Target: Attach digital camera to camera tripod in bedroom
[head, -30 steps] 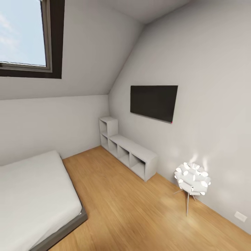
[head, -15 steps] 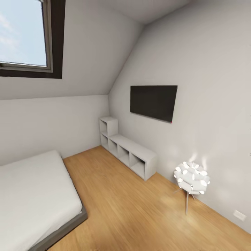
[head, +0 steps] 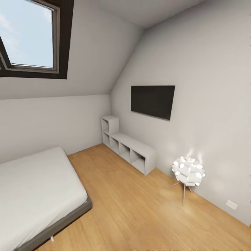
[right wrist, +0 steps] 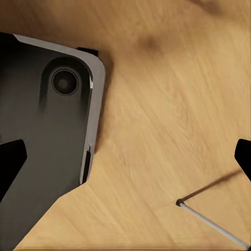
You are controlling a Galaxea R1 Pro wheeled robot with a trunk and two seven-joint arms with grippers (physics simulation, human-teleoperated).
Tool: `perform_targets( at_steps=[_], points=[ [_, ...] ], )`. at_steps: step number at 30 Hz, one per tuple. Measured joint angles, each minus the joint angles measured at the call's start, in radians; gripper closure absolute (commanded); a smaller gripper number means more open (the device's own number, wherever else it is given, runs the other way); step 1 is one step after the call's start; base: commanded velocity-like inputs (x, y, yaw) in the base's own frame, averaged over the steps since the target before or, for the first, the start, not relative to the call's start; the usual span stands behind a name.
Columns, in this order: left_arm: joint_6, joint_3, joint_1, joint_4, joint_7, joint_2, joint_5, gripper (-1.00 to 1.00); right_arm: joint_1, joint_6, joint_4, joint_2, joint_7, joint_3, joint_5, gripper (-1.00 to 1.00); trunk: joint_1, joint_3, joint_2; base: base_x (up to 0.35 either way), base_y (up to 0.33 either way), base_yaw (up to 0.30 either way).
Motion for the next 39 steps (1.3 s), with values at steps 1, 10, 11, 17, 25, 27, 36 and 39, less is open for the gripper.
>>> perform_targets(
  at_steps=[1, 10, 11, 17, 25, 27, 36, 39],
  points=[
    [0.0, 0.0, 0.0, 0.0, 0.0, 0.0, 0.0, 1.0, 0.0, 0.0, 0.0, 0.0, 0.0, 0.0, 0.0, -1.0, 0.0, 0.0, 0.0, -0.325, 0.155, 0.0],
    [-0.001, 0.0, 0.001, 0.0, 0.0, -0.001, 0.0, 1.0, 0.0, 0.001, 0.0, 0.0, 0.0, 0.0, -0.001, -1.0, 0.0, 0.0, 0.0, -0.305, 0.176, -0.116],
    [-0.001, 0.0, 0.002, 0.0, 0.0, -0.001, 0.0, 1.0, 0.0, 0.001, 0.001, 0.0, 0.0, 0.0, -0.001, -1.0, 0.0, 0.0, 0.0, -0.279, 0.206, -0.253],
    [-0.001, 0.0, 0.002, 0.0, 0.0, -0.001, 0.0, 1.0, 0.0, 0.001, 0.0, 0.0, 0.0, 0.0, -0.001, -1.0, -0.001, 0.0, 0.0, -0.1, 0.079, -0.282],
    [-0.001, 0.0, 0.002, 0.0, 0.002, -0.001, 0.001, 1.0, 0.0, 0.001, 0.001, 0.0, 0.0, 0.0, -0.001, -1.0, -0.001, 0.0, 0.0, -0.008, 0.007, -0.293],
    [-0.001, 0.0, 0.002, 0.0, 0.002, 0.0, 0.001, 1.0, 0.0, 0.002, 0.001, 0.0, 0.0, 0.0, -0.001, -1.0, -0.001, 0.0, 0.0, -0.001, 0.001, -0.296],
    [0.0, 0.001, 0.002, -0.001, 0.003, 0.004, 0.006, 1.0, 0.0, 0.002, 0.001, 0.001, 0.001, 0.0, -0.001, -1.0, -0.001, 0.0, 0.0, 0.0, 0.0, -0.297],
    [0.0, 0.001, 0.002, -0.001, 0.003, 0.005, 0.008, 1.0, 0.0, 0.002, 0.001, 0.001, 0.0, 0.0, -0.001, -1.0, -0.001, 0.0, 0.0, 0.0, 0.0, -0.298]
  ],
)
